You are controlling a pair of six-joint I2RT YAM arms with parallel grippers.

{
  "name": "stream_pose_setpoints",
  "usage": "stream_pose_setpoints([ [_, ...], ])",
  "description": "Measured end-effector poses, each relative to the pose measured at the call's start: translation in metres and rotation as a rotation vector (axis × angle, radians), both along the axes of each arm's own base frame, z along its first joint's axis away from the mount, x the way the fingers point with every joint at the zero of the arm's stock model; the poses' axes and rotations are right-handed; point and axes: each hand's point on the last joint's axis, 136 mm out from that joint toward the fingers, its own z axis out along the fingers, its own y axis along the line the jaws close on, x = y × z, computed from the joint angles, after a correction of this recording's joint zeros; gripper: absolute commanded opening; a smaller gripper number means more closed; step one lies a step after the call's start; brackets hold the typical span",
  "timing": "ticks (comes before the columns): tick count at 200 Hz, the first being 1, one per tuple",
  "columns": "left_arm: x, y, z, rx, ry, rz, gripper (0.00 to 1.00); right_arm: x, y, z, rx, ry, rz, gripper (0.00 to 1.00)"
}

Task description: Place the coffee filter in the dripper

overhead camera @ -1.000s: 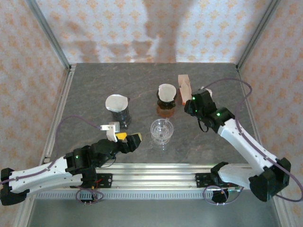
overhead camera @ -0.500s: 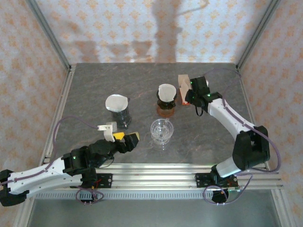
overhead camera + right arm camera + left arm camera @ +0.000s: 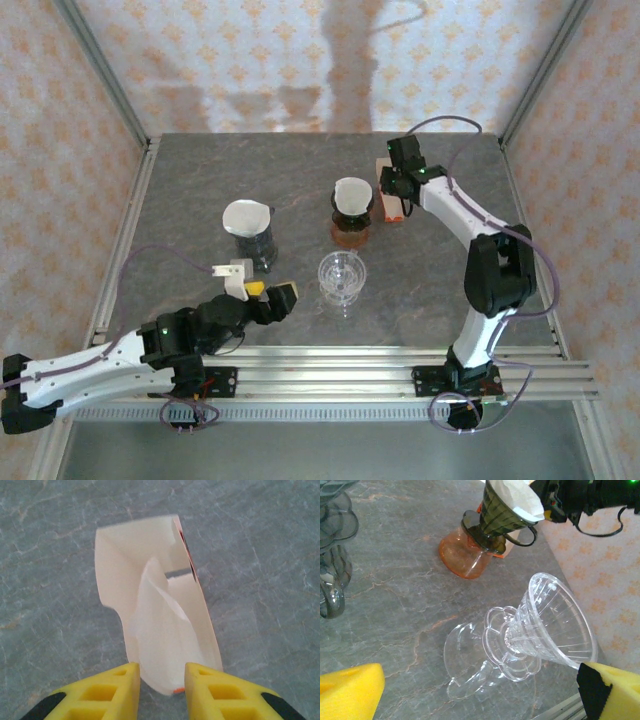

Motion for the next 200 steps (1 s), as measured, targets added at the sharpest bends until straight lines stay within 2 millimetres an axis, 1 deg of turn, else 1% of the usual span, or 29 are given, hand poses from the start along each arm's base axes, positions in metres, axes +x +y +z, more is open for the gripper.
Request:
stream_pose_setpoints([
  [31, 0.002, 0.0, -0.003, 0.017, 0.004, 0.002, 1.0, 0.019, 0.004, 0.006, -0.023, -0.014, 0.007, 0.28],
  [51, 0.003, 0.001, -0.003, 0.017, 0.004, 0.01, 1.0, 0.025, 0.004, 0.003, -0.045, -0.003, 0.014, 0.28],
  [91, 0.007, 0.005, -0.003, 0.013, 0.007, 0.026, 1.0, 0.025, 0.0, -0.012, -0.099, 0.045, 0.025, 0.25],
  [129, 0.008, 0.004, -0.003, 0.004, 0.011, 0.026, 1.0, 0.024, -0.004, -0.025, -0.134, 0.079, 0.028, 0.25],
  [169, 0.008, 0.001, -0.005, 0.007, 0.019, 0.015, 1.0, 0.025, -0.005, -0.024, -0.15, 0.081, 0.031, 0.25],
  [200, 0.01, 0.001, -0.007, 0.012, 0.024, 0.021, 1.0, 0.027, -0.006, -0.024, -0.159, 0.078, 0.032, 0.25],
])
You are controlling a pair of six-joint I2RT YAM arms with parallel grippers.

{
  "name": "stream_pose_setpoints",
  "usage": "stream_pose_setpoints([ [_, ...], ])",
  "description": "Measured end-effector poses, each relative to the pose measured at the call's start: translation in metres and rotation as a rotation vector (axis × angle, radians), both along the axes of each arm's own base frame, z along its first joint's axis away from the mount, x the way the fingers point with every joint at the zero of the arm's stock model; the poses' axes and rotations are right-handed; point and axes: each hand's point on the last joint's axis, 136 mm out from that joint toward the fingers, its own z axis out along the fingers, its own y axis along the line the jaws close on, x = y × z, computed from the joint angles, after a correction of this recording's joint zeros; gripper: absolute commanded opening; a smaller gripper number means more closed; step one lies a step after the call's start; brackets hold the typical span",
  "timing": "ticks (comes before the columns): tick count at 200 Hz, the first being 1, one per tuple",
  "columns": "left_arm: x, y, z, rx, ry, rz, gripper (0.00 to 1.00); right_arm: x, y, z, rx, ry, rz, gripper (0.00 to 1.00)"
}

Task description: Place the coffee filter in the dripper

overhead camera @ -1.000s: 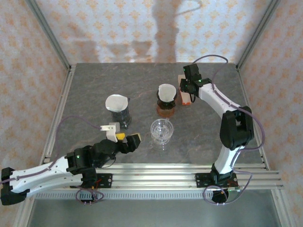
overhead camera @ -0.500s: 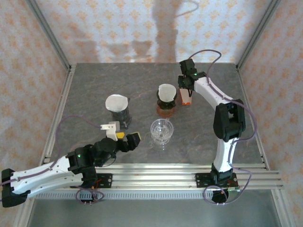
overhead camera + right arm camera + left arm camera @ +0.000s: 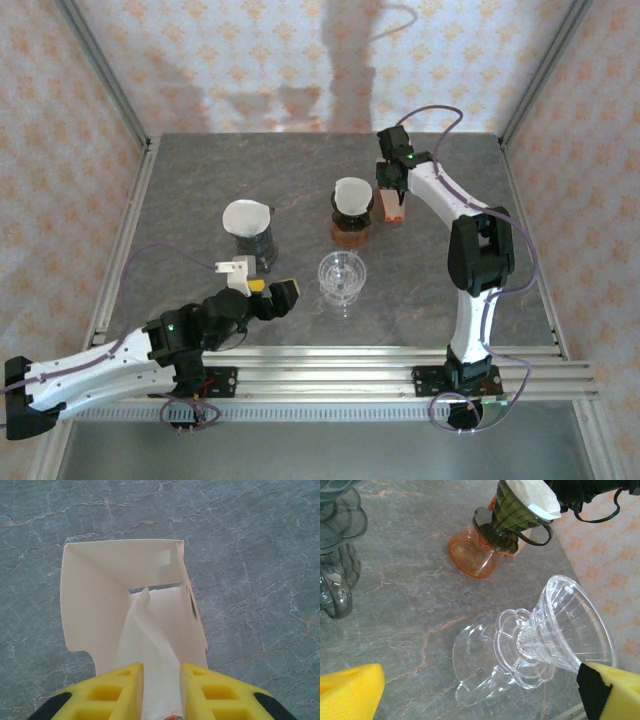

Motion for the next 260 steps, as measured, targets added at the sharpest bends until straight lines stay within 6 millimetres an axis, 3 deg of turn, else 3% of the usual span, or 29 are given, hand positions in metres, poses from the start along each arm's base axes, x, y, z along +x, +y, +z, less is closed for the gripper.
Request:
stream_pose_setpoints([
  [68, 0.0, -0.001, 0.0, -0.007, 0.004, -0.006, 1.0, 0.003, -0.003, -0.016, -0.038, 0.03, 0.002, 0.24],
  [144, 0.001, 0.0, 0.0, -0.01, 0.007, 0.001, 1.0, 0.003, -0.003, -0.025, -0.048, 0.049, 0.007, 0.0],
  [162, 0.001, 0.0, 0.0, -0.011, 0.007, 0.001, 1.0, 0.003, -0.003, -0.024, -0.045, 0.045, 0.004, 0.0],
  [191, 0.001, 0.0, 0.0, -0.014, 0.009, 0.002, 1.0, 0.001, -0.003, -0.009, -0.033, 0.018, 0.001, 0.0],
  [254, 0.0, 0.002, 0.003, -0.033, 0.0, 0.002, 1.0, -0.027, -0.008, 0.052, 0.024, -0.092, -0.024, 0.0],
  [260, 0.001, 0.003, 0.004, -0.036, -0.002, 0.004, 1.0, -0.032, -0.008, 0.054, 0.028, -0.095, -0.024, 0.05],
])
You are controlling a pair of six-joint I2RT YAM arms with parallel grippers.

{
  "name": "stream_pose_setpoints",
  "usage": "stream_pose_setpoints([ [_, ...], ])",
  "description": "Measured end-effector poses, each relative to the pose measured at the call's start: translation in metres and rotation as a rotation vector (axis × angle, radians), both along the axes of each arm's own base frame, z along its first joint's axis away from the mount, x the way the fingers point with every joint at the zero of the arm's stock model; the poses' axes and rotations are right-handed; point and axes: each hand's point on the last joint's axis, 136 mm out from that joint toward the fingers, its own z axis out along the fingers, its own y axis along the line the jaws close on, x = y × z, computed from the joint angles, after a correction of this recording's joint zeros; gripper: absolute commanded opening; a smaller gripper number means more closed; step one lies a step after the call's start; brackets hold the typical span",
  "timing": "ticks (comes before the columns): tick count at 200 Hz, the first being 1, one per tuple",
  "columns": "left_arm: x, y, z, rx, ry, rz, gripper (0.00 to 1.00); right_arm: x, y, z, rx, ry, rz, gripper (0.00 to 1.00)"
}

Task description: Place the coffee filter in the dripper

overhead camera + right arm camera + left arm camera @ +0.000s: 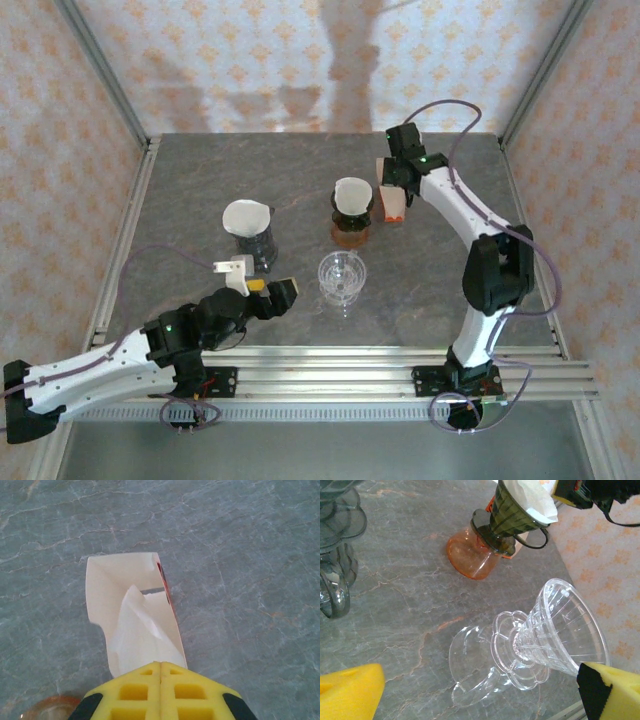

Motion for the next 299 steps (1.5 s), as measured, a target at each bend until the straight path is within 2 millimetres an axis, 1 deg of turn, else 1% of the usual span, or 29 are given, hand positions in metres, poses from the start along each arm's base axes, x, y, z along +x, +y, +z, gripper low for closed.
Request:
stream_pose_setpoints([
  [19, 0.0, 0.001, 0.003, -0.011, -0.006, 0.001, 1.0, -0.007, 0.002, 0.003, 0.006, 0.002, 0.01, 0.24],
  [27, -0.001, 0.001, 0.004, -0.014, -0.007, -0.001, 1.0, -0.008, 0.003, 0.003, 0.006, 0.008, 0.017, 0.28],
  [33, -0.001, 0.001, 0.004, -0.016, -0.008, -0.001, 1.0, -0.009, 0.004, 0.002, -0.004, 0.019, 0.023, 0.29],
  [44, -0.001, 0.001, 0.005, -0.019, -0.009, -0.001, 1.0, -0.007, 0.006, -0.002, -0.02, 0.04, 0.034, 0.29],
  [59, -0.001, 0.002, 0.006, -0.023, -0.011, -0.001, 1.0, 0.001, 0.008, -0.01, -0.045, 0.057, 0.043, 0.29],
  [91, -0.002, 0.003, 0.007, -0.031, -0.014, 0.0, 1.0, 0.01, 0.009, -0.04, -0.123, 0.124, 0.066, 0.28],
  [112, -0.002, 0.003, 0.008, -0.032, -0.015, 0.001, 1.0, 0.015, 0.008, -0.05, -0.169, 0.15, 0.078, 0.28],
  [129, -0.001, 0.004, 0.007, -0.028, -0.012, 0.004, 1.0, 0.019, 0.007, -0.051, -0.195, 0.15, 0.085, 0.29],
  [160, 0.0, 0.006, 0.006, -0.027, -0.012, 0.013, 1.0, 0.03, 0.008, -0.041, -0.218, 0.121, 0.087, 0.3],
  [174, 0.0, 0.006, 0.006, -0.027, -0.012, 0.013, 1.0, 0.033, 0.008, -0.042, -0.23, 0.117, 0.088, 0.3],
  [211, 0.0, 0.006, 0.006, -0.025, -0.011, 0.014, 1.0, 0.036, 0.007, -0.056, -0.26, 0.145, 0.094, 0.3],
  [267, 0.002, 0.008, 0.005, -0.022, -0.01, 0.025, 1.0, 0.039, 0.007, -0.059, -0.269, 0.147, 0.093, 0.3],
  [299, 0.003, 0.008, 0.001, -0.01, -0.002, 0.026, 1.0, 0.041, 0.006, -0.065, -0.28, 0.157, 0.089, 0.29],
])
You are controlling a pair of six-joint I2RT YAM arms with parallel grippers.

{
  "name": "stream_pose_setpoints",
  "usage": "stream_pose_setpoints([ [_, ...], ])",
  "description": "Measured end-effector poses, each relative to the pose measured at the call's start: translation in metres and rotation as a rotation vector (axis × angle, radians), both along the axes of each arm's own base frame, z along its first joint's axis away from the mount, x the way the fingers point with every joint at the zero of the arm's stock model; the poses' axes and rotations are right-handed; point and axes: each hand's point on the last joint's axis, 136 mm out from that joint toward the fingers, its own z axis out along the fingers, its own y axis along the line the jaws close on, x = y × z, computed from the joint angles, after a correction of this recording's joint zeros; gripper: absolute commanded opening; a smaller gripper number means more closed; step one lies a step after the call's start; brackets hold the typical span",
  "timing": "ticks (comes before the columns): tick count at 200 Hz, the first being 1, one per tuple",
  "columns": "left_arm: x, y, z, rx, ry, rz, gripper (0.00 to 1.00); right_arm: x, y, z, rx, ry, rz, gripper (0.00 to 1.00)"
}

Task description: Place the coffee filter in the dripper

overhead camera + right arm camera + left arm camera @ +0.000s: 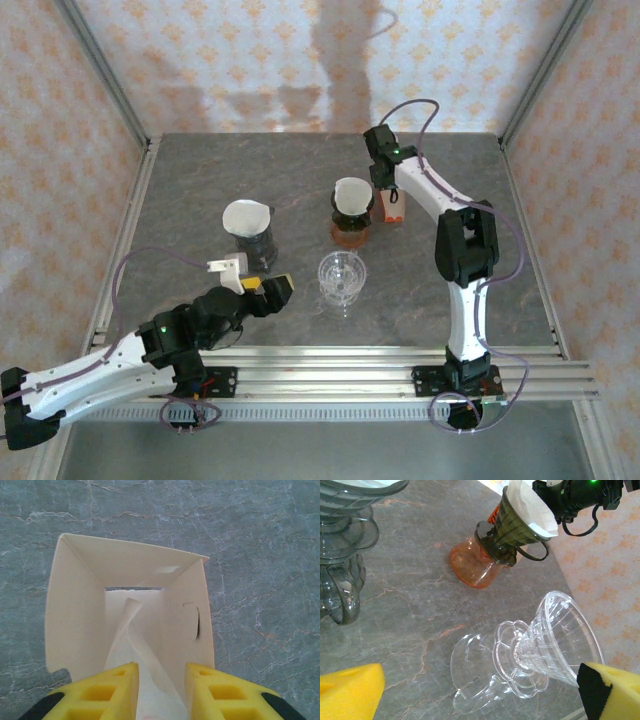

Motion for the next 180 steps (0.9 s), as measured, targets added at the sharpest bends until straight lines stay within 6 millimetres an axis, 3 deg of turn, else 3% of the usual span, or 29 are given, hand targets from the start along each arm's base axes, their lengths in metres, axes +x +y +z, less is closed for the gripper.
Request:
stream_pose_setpoints([
  [32, 0.0, 0.0, -0.001, 0.001, 0.001, 0.0, 1.0, 0.003, -0.002, -0.006, -0.021, 0.007, -0.003, 0.22],
  [73, 0.0, 0.0, -0.001, 0.001, 0.001, 0.001, 1.0, 0.004, -0.005, -0.006, -0.042, 0.003, -0.007, 0.0],
  [130, 0.0, 0.001, -0.004, 0.001, 0.009, 0.004, 1.0, -0.002, 0.0, 0.003, -0.033, -0.019, -0.005, 0.0],
  [180, -0.002, 0.003, 0.002, -0.022, -0.005, 0.004, 1.0, -0.04, -0.005, 0.042, 0.028, -0.087, -0.044, 0.0],
])
